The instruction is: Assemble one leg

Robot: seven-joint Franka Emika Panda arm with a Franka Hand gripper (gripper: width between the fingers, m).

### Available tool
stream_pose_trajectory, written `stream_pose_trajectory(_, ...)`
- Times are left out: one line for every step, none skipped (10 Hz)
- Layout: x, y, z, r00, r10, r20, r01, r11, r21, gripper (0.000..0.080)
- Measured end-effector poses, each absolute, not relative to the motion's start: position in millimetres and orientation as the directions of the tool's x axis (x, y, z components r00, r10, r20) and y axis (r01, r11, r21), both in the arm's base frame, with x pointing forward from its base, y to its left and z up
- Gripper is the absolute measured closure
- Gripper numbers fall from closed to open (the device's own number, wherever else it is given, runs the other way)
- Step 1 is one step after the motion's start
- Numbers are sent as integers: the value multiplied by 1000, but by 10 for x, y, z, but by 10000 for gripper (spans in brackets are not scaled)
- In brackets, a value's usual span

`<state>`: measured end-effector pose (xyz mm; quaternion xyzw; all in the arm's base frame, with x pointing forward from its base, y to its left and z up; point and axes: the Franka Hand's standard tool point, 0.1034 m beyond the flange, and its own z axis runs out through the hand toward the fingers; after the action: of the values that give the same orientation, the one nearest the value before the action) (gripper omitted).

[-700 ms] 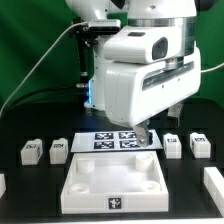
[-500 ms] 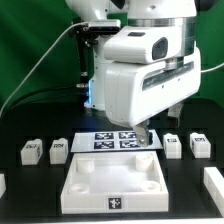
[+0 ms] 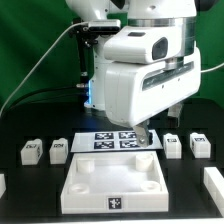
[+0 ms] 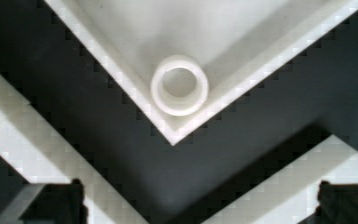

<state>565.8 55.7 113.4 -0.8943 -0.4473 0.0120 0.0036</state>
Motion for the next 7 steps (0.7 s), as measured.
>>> stream_pose_trajectory(5657,557,1134,600,800,-18,800,-600,-17,150)
stream_pose_trajectory(5640,555,1122,597,802,-20,801,-598,-19,150)
stream_pose_trajectory(5492,507,1080,470,882,-15,882,-471,-15,150)
stream_pose_trajectory(5188,418,1008,352,936,-16,936,-353,-20,150)
stream_pose_trajectory(4937,330,909,293,956,-12,956,-293,-19,150)
stream_pose_trajectory(4721,181,773,124,992,-3,992,-124,-12,150)
stream_pose_trajectory(4492,-2,617,30,1000,2,999,-30,-24,150)
